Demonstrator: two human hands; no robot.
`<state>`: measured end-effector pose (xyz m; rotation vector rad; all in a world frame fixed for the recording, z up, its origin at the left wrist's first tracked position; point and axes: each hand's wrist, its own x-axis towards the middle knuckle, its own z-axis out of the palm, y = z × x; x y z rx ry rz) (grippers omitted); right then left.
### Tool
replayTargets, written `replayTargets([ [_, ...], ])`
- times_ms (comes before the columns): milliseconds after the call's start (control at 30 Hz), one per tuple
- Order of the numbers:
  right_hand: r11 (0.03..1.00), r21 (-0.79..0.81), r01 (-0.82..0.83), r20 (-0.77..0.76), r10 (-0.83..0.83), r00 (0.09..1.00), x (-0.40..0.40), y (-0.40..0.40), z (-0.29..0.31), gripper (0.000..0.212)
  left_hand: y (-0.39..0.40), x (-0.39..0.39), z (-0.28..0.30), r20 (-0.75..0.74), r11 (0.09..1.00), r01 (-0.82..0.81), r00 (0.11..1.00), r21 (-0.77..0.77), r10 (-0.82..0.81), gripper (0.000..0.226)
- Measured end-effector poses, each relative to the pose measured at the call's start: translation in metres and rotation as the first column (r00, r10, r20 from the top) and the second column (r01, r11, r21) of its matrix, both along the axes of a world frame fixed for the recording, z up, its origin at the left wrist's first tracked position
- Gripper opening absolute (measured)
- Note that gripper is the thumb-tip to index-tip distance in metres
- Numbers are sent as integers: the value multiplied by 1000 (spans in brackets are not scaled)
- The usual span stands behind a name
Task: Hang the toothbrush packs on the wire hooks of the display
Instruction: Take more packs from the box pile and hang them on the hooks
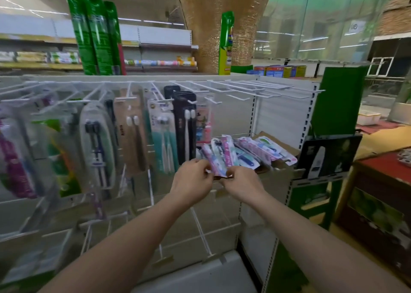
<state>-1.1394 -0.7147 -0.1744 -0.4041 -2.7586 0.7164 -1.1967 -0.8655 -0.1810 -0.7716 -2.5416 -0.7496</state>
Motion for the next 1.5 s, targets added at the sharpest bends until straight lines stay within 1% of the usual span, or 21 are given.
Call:
replayTargets([
  [100,1000,15,-6,-3,7,1000,-1,40,-2,26,37,-1,-2,49,999,-33,998,17,32,23],
  [167,1000,15,0,-14,0,1000,-4,64,-3,26,58,-2,-3,71,999,-45,996,-2,45,24],
  [300,999,-21,45,-66,-46,997,-12,101,-3,28,94,-9,-1,97,997,-76,992,-26,78,30],
  [433,998,-23,64,-87,-66,994,-25,126,-5,23,121,-22,1,142,992,-113,983,-55,120,35],
  [500,997,-21,69,-101,-71,992,-32,138,-4,19,132,-34,2,166,990,-124,977,-68,134,37],
  [633,992,-26,122,-141,-125,982,-51,159,1,26,152,-64,7,261,978,-195,942,-80,210,37],
  [733,988,-20,155,-144,-156,977,-69,176,2,25,165,-91,8,251,968,-228,936,-108,248,43],
  [800,985,-23,169,-136,-171,976,-86,187,4,28,173,-108,9,276,969,-225,930,-101,244,44],
  [867,983,18,185,-94,-182,979,-103,195,6,30,180,-124,10,310,964,-232,914,-130,262,52],
  [933,976,110,186,-50,-182,982,-118,201,11,30,185,-136,9,330,952,-240,898,-189,292,62],
  [1033,968,208,138,4,-142,990,-135,207,11,32,189,-147,6,325,938,-227,895,-262,307,66],
  [1133,962,256,99,-2,-102,995,-145,208,7,37,188,-156,9,338,931,-217,887,-292,313,58],
  [1233,946,315,79,-49,-67,997,-148,204,8,48,186,-157,18,348,937,-179,894,-301,283,32],
  [1300,937,347,51,-37,-41,999,-152,201,9,55,186,-156,23,341,943,-169,902,-288,266,19],
  [1333,940,339,41,-13,-38,999,-153,200,9,54,186,-155,25,346,947,-167,902,-275,260,19],
  [1400,952,303,31,29,-42,999,-155,198,9,45,185,-152,29,354,957,-174,901,-231,249,21],
  [1433,959,282,34,36,-46,998,-154,197,10,41,185,-150,31,357,963,-184,901,-196,245,19],
  [1500,972,229,60,1,-62,998,-152,196,13,41,186,-148,34,359,970,-205,903,-127,238,19],
])
